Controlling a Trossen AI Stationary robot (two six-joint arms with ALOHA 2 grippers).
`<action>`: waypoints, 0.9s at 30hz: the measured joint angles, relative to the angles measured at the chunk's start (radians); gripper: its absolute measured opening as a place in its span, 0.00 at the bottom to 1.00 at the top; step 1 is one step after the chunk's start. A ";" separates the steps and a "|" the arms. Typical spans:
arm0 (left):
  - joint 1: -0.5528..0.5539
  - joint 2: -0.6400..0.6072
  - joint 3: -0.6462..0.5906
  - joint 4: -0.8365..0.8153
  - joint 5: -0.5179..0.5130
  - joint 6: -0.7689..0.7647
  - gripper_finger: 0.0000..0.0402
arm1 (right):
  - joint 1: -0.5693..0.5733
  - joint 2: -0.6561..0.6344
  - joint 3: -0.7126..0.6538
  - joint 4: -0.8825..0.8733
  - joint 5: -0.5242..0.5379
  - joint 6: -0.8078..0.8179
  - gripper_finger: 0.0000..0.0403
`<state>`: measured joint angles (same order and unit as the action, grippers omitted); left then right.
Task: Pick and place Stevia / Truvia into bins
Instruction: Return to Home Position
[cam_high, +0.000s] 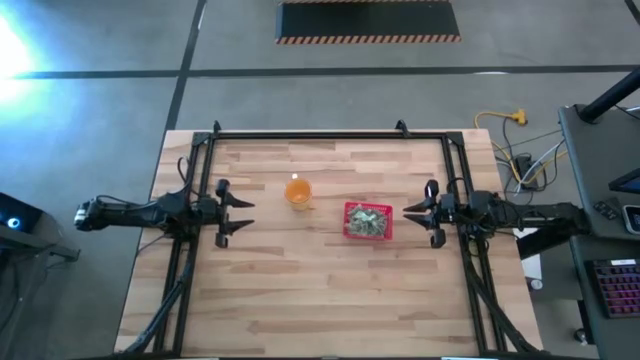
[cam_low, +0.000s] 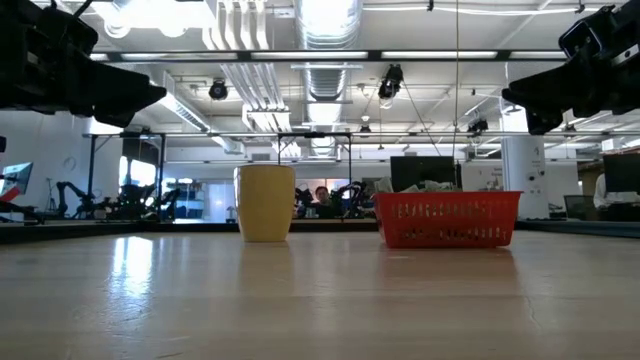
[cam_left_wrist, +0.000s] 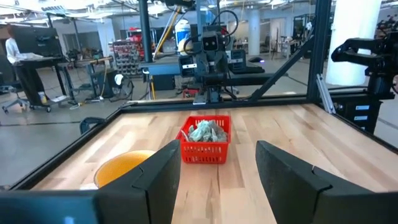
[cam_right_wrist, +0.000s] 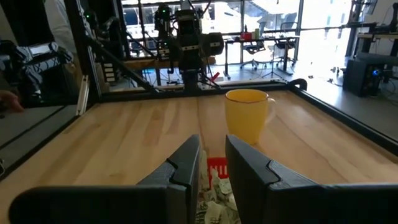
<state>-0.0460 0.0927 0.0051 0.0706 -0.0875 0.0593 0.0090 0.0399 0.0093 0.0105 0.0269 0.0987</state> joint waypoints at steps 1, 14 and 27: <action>0.000 0.003 0.000 0.000 0.000 0.000 0.48 | 0.000 0.000 0.000 0.000 0.000 -0.001 0.17; 0.000 0.053 0.000 0.000 0.000 0.000 0.48 | 0.000 0.000 0.000 0.000 0.000 -0.001 0.17; 0.000 0.090 0.000 0.000 0.001 0.000 0.48 | 0.000 0.001 0.000 0.000 0.000 -0.001 0.17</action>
